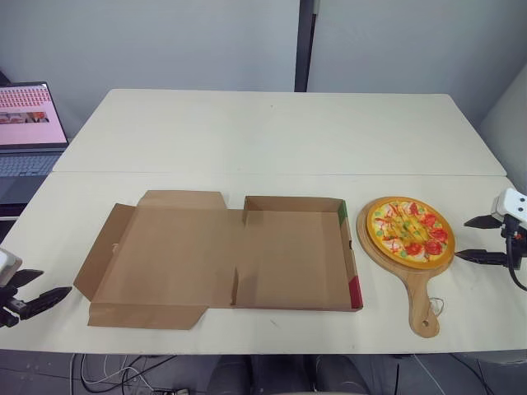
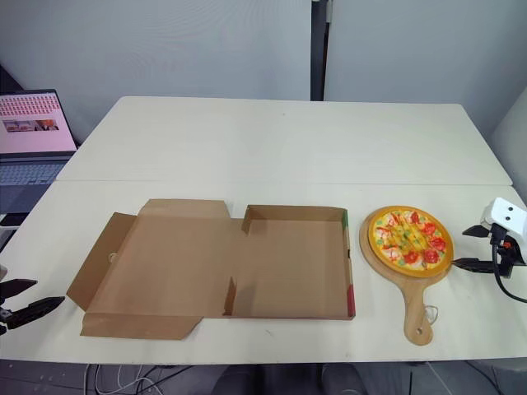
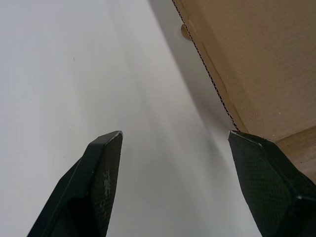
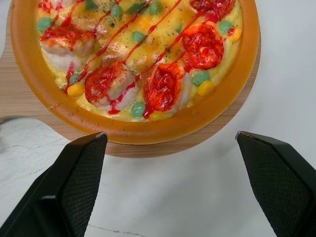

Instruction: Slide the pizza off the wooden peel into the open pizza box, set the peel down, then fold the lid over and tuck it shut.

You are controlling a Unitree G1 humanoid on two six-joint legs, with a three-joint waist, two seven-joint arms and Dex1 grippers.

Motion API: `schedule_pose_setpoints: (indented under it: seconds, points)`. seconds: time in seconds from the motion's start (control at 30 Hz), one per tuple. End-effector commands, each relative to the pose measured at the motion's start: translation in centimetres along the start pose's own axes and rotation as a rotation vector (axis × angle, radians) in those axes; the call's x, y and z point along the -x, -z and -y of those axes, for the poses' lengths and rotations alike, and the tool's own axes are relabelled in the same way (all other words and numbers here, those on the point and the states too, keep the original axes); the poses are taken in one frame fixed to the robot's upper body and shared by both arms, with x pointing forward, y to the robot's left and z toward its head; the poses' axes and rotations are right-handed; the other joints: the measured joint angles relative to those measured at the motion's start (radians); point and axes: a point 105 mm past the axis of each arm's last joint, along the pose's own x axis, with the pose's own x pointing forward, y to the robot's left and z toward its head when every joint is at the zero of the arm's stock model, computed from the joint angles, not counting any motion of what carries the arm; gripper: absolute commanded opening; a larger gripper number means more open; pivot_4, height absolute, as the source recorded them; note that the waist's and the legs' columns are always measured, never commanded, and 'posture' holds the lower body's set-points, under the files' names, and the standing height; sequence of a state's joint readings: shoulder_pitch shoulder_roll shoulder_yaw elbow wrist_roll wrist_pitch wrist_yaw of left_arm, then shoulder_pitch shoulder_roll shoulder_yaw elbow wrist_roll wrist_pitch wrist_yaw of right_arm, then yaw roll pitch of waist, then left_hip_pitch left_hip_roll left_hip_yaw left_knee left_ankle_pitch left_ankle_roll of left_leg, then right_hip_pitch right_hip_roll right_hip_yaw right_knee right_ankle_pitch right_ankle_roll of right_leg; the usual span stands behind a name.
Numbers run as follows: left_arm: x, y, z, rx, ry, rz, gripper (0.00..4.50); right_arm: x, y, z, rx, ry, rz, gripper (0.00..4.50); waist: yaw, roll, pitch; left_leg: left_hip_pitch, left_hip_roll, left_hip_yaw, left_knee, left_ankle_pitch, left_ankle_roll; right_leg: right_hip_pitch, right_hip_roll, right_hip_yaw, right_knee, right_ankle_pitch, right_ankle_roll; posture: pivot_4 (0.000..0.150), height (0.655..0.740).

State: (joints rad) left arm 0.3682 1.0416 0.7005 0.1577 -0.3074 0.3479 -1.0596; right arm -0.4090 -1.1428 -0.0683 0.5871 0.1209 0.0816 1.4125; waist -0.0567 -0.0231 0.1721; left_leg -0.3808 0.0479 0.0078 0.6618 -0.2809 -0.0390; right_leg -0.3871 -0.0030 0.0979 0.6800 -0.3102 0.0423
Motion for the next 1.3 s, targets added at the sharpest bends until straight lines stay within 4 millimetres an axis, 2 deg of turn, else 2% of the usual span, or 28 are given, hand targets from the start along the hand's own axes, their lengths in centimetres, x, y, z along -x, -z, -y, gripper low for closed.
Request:
schedule_pose_setpoints:
  seconds: [0.03,0.4,0.5,0.67,0.87,0.97,1.13,1.2,1.3]
  points:
    - [0.4,-0.6,-0.2,-0.007,-0.002,0.025,3.53,1.5,-0.4,0.9,0.023,0.059,0.017,4.47,0.0,0.0,0.0,0.0,0.0,0.0,0.0,0.0,0.0,0.0,0.0,0.0,0.0,0.0,0.0,0.15,0.74]
    - [0.2,-1.8,0.1,0.007,0.053,0.143,3.53,2.1,0.9,1.4,0.014,0.121,0.033,4.47,0.0,0.0,0.0,0.0,0.0,0.001,0.0,0.0,0.0,0.0,0.0,0.0,0.0,0.0,0.0,0.15,0.74]
    - [0.2,-1.9,-0.4,0.057,0.05,0.155,3.53,2.4,1.2,1.5,0.007,0.143,0.039,4.47,0.0,0.0,0.0,0.0,-0.001,0.0,0.0,0.0,0.0,0.0,0.0,0.0,0.0,0.0,0.0,0.15,0.74]
    - [0.1,-1.1,0.1,0.045,0.097,0.113,4.47,2.6,2.2,1.2,-0.053,0.135,0.001,4.5,-0.001,0.0,0.0,0.0,-0.001,0.001,0.0,0.0,0.0,0.0,0.001,0.0,0.0,0.0,0.0,0.15,0.74]
    - [0.2,-1.9,0.6,0.048,0.121,0.156,4.47,2.7,2.1,1.1,-0.057,0.146,0.005,4.5,0.0,0.0,0.0,0.0,-0.001,0.001,0.0,0.0,0.0,0.0,0.001,0.0,0.0,0.0,0.0,0.15,0.74]
    - [-0.6,-3.7,2.5,-0.004,0.207,0.183,4.47,3.0,1.6,1.2,-0.052,0.164,0.027,4.5,0.001,0.0,0.0,0.0,0.0,0.0,0.0,0.0,0.0,0.0,0.001,0.0,0.0,0.0,0.0,0.15,0.74]
    - [-2.1,-8.5,7.5,-0.107,0.382,0.286,4.47,3.9,0.6,0.8,-0.068,0.191,0.078,4.5,0.01,0.0,0.0,0.0,-0.001,-0.001,0.001,0.0,0.0,0.001,0.0,0.0,0.0,0.0,0.0,0.15,0.74]
    - [-2.6,-10.6,10.2,-0.161,0.482,0.331,4.47,4.4,0.1,-0.1,-0.093,0.198,0.112,4.5,0.014,0.0,0.0,-0.001,-0.001,-0.001,0.001,0.0,0.0,0.002,0.0,0.0,0.0,0.0,0.001,0.15,0.74]
    - [-2.7,-12.4,12.9,-0.224,0.586,0.367,4.47,5.0,-0.5,-1.5,-0.123,0.224,0.15,4.5,0.016,0.0,0.0,-0.001,-0.002,-0.002,0.001,0.0,0.0,0.002,0.002,0.0,0.0,0.0,0.001,0.15,0.74]
